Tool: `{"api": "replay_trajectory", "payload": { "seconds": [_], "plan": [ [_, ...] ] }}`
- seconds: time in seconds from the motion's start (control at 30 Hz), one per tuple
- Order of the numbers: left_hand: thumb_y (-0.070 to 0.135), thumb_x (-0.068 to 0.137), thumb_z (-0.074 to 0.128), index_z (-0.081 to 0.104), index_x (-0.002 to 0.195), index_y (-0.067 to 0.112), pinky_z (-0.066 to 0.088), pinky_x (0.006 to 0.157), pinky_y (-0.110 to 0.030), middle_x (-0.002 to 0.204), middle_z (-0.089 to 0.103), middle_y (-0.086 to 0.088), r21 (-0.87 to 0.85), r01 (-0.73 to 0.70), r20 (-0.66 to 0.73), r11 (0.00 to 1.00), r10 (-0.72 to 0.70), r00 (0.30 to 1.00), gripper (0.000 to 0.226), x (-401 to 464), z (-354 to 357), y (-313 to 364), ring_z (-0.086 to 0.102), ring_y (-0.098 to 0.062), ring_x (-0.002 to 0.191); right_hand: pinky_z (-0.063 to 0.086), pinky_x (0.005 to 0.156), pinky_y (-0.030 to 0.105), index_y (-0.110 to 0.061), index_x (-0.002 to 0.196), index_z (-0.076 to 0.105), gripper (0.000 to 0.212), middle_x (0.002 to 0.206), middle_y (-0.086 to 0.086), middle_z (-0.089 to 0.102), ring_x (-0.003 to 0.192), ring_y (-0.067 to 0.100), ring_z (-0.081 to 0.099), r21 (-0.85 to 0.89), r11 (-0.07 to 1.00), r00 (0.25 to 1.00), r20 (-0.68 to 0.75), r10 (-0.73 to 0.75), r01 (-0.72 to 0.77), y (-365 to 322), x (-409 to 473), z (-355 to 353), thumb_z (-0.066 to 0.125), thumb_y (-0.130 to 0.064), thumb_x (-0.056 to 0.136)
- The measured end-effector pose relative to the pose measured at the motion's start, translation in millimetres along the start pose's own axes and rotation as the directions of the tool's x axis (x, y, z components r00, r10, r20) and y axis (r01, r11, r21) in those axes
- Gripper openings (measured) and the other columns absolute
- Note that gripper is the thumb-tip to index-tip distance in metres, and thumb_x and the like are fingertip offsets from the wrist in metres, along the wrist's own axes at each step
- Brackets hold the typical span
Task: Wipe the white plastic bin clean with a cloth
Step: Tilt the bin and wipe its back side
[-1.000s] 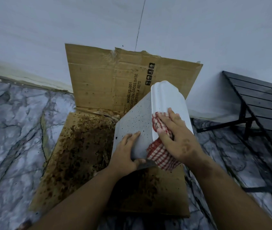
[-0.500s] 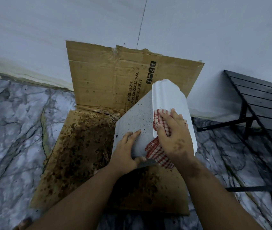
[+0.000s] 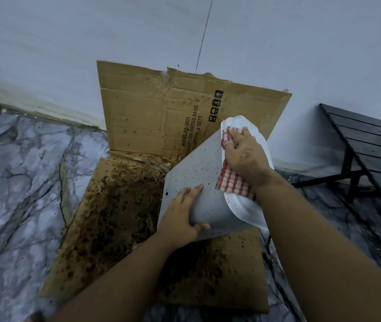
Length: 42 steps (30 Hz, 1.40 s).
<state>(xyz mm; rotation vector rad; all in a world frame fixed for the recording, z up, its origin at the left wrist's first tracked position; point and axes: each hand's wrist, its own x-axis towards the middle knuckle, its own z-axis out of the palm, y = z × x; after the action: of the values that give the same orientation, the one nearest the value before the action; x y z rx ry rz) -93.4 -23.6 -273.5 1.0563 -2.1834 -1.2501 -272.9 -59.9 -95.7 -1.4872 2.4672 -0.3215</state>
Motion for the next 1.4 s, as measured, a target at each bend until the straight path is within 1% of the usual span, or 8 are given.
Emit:
{"api": "replay_trajectory", "payload": {
  "seconds": [0.17,0.33,0.5,0.67,0.8,1.0,1.13,1.4],
  "plan": [
    [0.073,0.075,0.068,0.006,0.151,0.06,0.036,0.114,-0.057,0.164,0.016,0.008,0.003,0.009,0.002,1.0,-0.009,1.0,0.099,7.2,-5.2,-0.6,0.027,-0.029,0.148,0.013,0.123,0.05,-0.021,0.155,0.028,0.053,0.165,0.014,0.012,0.15,0.038,0.014,-0.044,0.999,0.999,0.027,0.023,-0.022,-11.4,51.1,-7.7,0.031,-0.032,0.104],
    [0.069,0.075,0.072,0.008,0.152,0.058,0.035,0.115,-0.055,0.163,0.017,0.009,-0.005,0.01,0.013,1.0,-0.01,1.0,0.101,10.1,-7.4,0.2,0.027,-0.028,0.148,0.017,0.121,0.054,-0.018,0.152,0.035,0.053,0.165,0.015,0.006,0.149,0.039,0.013,-0.016,0.994,0.993,0.041,0.106,-0.106,-23.9,78.3,-12.4,0.039,-0.033,0.101],
    [0.068,0.075,0.072,0.008,0.152,0.056,0.038,0.113,-0.052,0.16,0.018,0.01,0.049,-0.01,0.029,0.999,0.008,1.0,0.101,-0.8,4.8,-0.1,0.031,-0.026,0.143,0.011,0.123,0.051,-0.001,0.153,0.021,0.063,0.164,0.022,-0.004,0.151,0.039,0.004,-0.09,0.98,0.984,-0.05,0.174,-0.178,-20.2,55.2,-3.7,0.039,-0.032,0.101],
    [0.067,0.077,0.071,0.006,0.152,0.056,0.038,0.112,-0.051,0.162,0.015,0.01,0.066,-0.006,0.033,0.998,0.004,0.999,0.1,-1.9,8.9,6.3,0.029,-0.028,0.145,0.008,0.124,0.048,0.003,0.148,0.028,0.058,0.163,0.023,-0.004,0.151,0.038,0.004,-0.023,0.988,0.986,-0.071,0.151,-0.153,-10.3,18.3,3.2,0.041,-0.029,0.102],
    [0.067,0.078,0.07,0.004,0.152,0.057,0.04,0.111,-0.053,0.164,0.015,0.009,0.072,-0.003,0.035,0.997,0.0,0.999,0.1,-3.8,9.4,7.5,0.028,-0.028,0.146,0.012,0.124,0.048,-0.001,0.147,0.037,0.049,0.164,0.019,-0.003,0.149,0.04,0.015,0.066,0.98,0.981,-0.035,0.191,-0.188,-7.4,-11.5,-0.7,0.038,-0.024,0.104],
    [0.071,0.077,0.069,0.007,0.155,0.053,0.037,0.114,-0.054,0.165,0.016,0.006,0.069,0.009,0.037,0.998,-0.011,0.999,0.101,-4.7,4.8,7.2,0.028,-0.029,0.147,0.012,0.124,0.049,-0.014,0.153,0.032,0.049,0.166,0.003,-0.01,0.152,0.038,0.003,0.152,0.98,0.992,0.019,0.124,-0.126,2.0,-62.6,-0.3,0.04,-0.021,0.105],
    [0.068,0.077,0.071,0.008,0.156,0.051,0.035,0.115,-0.051,0.164,0.017,0.007,0.059,0.016,0.034,0.998,-0.018,0.999,0.102,-6.7,2.2,5.7,0.027,-0.027,0.147,0.004,0.122,0.045,-0.018,0.155,0.028,0.051,0.166,-0.002,-0.014,0.153,0.033,-0.005,0.153,0.985,0.996,0.04,0.08,-0.085,7.3,-92.5,3.8,0.04,-0.023,0.105],
    [0.07,0.066,0.064,0.01,0.153,0.053,0.037,0.115,-0.054,0.162,0.02,0.007,0.026,0.035,0.039,0.999,-0.036,0.999,0.104,-9.1,0.5,9.3,0.029,-0.027,0.146,0.001,0.123,0.04,-0.021,0.156,0.026,0.054,0.166,-0.005,-0.01,0.153,0.022,-0.009,0.193,0.98,0.997,-0.071,-0.026,0.039,28.5,-147.5,27.1,0.041,-0.023,0.104]
  ]
}}
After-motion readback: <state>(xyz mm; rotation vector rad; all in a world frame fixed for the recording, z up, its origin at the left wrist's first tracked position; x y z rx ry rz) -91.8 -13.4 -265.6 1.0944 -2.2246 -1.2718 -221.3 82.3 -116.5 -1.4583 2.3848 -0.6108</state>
